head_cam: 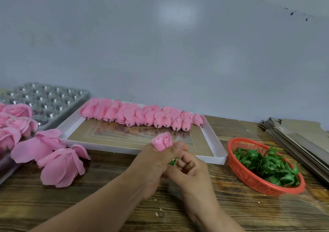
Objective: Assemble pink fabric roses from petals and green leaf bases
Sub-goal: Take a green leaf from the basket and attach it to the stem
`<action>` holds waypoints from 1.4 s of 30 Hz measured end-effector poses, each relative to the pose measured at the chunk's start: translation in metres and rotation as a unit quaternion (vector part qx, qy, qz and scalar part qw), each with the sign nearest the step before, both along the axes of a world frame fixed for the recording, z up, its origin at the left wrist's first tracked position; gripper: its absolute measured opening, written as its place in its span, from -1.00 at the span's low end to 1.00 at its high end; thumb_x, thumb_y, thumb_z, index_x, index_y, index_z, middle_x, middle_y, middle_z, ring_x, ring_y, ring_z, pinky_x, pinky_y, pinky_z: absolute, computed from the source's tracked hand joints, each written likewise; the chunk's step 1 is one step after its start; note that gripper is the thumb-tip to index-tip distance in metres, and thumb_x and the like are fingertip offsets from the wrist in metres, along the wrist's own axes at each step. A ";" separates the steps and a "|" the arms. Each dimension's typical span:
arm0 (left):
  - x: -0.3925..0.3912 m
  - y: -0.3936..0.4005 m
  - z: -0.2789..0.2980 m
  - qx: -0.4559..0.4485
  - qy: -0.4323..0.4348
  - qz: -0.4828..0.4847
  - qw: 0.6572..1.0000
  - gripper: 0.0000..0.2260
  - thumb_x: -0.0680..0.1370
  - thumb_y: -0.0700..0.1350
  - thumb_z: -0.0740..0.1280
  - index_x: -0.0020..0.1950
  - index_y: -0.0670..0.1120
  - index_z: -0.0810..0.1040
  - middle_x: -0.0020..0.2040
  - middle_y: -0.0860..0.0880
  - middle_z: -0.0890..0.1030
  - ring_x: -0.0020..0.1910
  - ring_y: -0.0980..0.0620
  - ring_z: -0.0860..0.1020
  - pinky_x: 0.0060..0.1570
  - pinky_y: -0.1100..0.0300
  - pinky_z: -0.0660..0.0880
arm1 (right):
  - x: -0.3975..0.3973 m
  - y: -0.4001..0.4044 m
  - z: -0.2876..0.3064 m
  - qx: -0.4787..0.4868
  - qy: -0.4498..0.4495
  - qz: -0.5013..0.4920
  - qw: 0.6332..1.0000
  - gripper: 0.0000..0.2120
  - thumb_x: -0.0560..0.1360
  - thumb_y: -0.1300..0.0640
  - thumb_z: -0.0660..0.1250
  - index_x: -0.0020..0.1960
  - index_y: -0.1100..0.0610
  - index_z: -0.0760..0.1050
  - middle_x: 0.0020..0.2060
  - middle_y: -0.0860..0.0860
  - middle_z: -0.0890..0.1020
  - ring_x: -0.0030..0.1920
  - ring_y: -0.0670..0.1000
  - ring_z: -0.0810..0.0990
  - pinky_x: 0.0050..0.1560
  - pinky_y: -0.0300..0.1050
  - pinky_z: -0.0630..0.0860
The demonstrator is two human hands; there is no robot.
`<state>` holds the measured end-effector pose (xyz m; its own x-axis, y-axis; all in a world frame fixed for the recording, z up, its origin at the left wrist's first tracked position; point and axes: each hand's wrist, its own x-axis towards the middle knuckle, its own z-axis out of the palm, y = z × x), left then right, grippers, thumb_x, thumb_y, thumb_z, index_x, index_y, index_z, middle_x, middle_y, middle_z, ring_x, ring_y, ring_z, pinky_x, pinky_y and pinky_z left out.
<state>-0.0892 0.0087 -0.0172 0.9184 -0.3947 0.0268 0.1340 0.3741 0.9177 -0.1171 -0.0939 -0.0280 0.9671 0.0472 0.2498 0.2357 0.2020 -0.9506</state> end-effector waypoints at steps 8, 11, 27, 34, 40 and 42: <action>0.007 0.015 0.001 0.075 -0.070 -0.092 0.990 -0.56 0.36 0.27 0.42 0.04 -0.03 0.66 -0.35 -0.11 0.40 -0.45 0.09 0.36 -0.38 0.26 0.41 | 0.003 -0.011 0.006 0.067 0.104 0.098 0.988 -0.88 0.21 0.22 0.49 -0.25 0.15 0.66 -0.42 0.10 0.60 -0.46 -0.06 0.54 -0.34 -0.23 0.55; 0.013 0.024 0.006 0.123 -0.106 -0.123 0.979 -0.48 0.42 0.27 0.34 0.10 -0.16 0.59 -0.36 -0.08 0.42 -0.36 0.04 0.43 -0.20 0.12 0.47 | 0.006 -0.013 0.004 0.084 0.117 0.108 0.984 -0.88 0.26 0.26 0.42 -0.22 0.14 0.67 -0.45 0.07 0.57 -0.46 -0.07 0.53 -0.32 -0.20 0.56; 0.012 0.030 0.014 0.280 -0.246 -0.066 0.926 -0.74 0.60 -0.02 0.28 -0.29 0.01 0.54 -0.37 0.02 0.59 -0.33 0.12 0.56 -0.18 0.29 0.49 | 0.013 -0.024 -0.010 0.077 0.099 0.144 0.982 -0.77 0.19 0.22 0.59 -0.18 0.21 0.66 -0.43 0.10 0.58 -0.46 -0.06 0.53 -0.28 -0.16 0.58; 0.011 0.036 0.020 0.187 -0.207 -0.140 0.950 -0.83 0.55 -0.01 0.31 0.01 -0.08 0.60 -0.21 0.05 0.66 -0.10 0.10 0.61 0.02 0.27 0.51 | 0.016 -0.031 -0.009 0.120 0.103 0.239 0.958 -0.70 0.21 0.07 0.61 -0.15 0.18 0.64 -0.43 0.06 0.53 -0.44 -0.06 0.48 -0.19 -0.06 0.58; 0.007 0.033 0.018 0.108 -0.151 -0.223 0.957 -0.38 0.40 0.10 0.48 0.29 -0.25 0.42 -0.15 0.03 0.68 -0.15 0.11 0.63 -0.14 0.27 0.54 | 0.015 -0.033 -0.006 0.130 0.081 0.336 0.929 -0.77 0.37 0.09 0.50 -0.04 0.17 0.60 -0.37 0.02 0.55 -0.35 -0.08 0.49 -0.07 -0.04 0.57; 0.004 0.031 0.020 0.091 -0.143 -0.252 0.953 -0.33 0.38 0.14 0.47 0.32 -0.23 0.39 -0.15 0.05 0.69 -0.15 0.13 0.64 -0.21 0.32 0.53 | 0.014 -0.033 -0.005 0.130 0.088 0.361 0.919 -0.74 0.40 0.09 0.47 0.02 0.19 0.59 -0.35 0.02 0.56 -0.33 -0.08 0.50 -0.04 -0.03 0.56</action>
<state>-0.0851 0.0399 0.0033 0.5768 -0.8054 0.1366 -0.0115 0.1593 0.9872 -0.1032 -0.1271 -0.0333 0.7340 0.6532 0.1860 -0.2016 0.4710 -0.8588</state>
